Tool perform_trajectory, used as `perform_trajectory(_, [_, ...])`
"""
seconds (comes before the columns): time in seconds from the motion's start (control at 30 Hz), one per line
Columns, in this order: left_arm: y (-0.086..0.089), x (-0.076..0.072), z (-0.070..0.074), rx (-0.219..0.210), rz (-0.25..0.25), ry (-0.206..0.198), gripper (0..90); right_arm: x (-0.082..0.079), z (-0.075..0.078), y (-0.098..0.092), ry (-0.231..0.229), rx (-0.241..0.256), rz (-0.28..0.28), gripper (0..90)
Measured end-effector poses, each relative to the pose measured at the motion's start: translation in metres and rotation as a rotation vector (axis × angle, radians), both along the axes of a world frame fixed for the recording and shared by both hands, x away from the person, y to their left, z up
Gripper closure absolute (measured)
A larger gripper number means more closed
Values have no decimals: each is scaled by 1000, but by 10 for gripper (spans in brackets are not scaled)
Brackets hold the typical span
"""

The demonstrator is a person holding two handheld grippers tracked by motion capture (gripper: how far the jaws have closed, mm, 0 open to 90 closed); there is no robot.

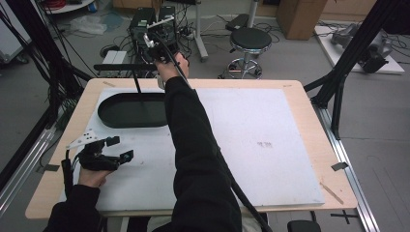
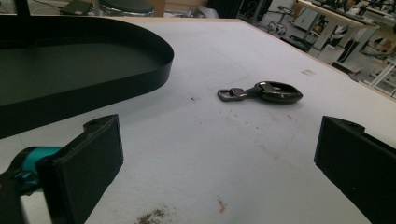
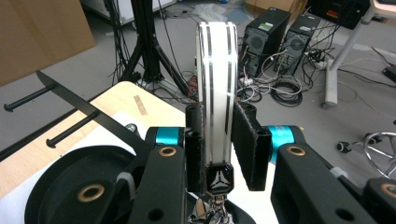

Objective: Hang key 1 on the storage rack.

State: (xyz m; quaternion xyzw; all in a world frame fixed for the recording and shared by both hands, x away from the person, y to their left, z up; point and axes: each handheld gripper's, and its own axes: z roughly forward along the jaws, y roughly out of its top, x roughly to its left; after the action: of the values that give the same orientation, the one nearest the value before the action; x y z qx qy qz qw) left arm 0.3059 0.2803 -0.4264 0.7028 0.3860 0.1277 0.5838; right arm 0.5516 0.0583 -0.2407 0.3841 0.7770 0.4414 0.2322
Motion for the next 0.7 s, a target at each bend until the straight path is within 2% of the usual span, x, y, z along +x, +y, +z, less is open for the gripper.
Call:
perform_trajectory(0.03, [0,0,0,0,0,0,17,1,-1,-1,0,0,16,728])
perform_trajectory(0.13, [0,0,0,-1,0,0,17,-2,-2,-6,-13,4,43,535])
perform_trajectory(0.27, [-1,0,0,2,2,2,17,-5,-4,-16,23,11,99,310])
perform_trajectory(0.37, [-1,0,0,6,-2,0,17,-9,-9,-25,39,15,97,184])
perform_trajectory(0.4, [-1,0,0,9,-1,0,17,-8,-10,-29,54,20,102,112])
perform_trajectory(0.47, [-1,0,0,9,-2,0,17,-7,-14,-35,98,13,116,38])
perform_trajectory(0.53, [-1,0,0,8,-1,1,17,-10,-17,-42,95,-3,121,7])
perform_trajectory(0.7, [-1,0,0,11,-2,0,17,-17,-24,-61,94,11,133,7])
